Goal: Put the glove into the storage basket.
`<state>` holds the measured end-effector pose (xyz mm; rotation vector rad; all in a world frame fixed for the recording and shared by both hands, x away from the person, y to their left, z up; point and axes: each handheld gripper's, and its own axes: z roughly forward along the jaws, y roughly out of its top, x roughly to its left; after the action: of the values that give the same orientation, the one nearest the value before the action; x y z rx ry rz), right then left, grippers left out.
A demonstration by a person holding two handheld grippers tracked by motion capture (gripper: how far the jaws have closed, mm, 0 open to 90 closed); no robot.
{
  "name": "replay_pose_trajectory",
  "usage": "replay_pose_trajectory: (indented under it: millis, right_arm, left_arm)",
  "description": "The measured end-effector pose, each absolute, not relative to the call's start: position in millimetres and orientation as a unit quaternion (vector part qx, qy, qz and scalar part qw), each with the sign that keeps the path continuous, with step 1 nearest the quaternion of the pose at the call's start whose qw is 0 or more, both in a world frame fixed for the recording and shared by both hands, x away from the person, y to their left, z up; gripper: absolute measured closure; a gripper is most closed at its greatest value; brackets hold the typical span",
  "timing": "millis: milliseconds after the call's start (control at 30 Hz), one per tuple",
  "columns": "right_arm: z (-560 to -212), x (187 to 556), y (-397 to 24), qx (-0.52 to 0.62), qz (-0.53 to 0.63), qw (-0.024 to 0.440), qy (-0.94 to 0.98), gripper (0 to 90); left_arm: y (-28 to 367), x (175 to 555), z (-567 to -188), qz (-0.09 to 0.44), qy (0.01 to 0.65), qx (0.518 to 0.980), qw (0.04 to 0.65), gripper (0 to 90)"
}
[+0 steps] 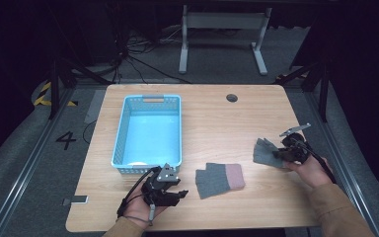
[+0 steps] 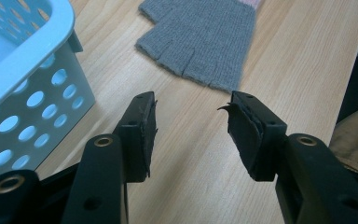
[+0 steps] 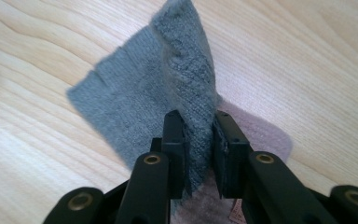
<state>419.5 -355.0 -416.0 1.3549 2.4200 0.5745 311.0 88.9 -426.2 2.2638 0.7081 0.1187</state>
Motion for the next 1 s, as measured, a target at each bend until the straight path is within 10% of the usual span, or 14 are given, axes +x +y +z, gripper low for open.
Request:
replay_pose_trajectory:
  millis: [1000]
  right_arm:
    - [-345.3, 374.5, -293.0, 0.385, 0.284, 0.144, 0.866, 76.4]
  left_arm:
    - [84.1, 312.8, -424.5, 0.046, 0.268, 0.885, 0.379, 52.3]
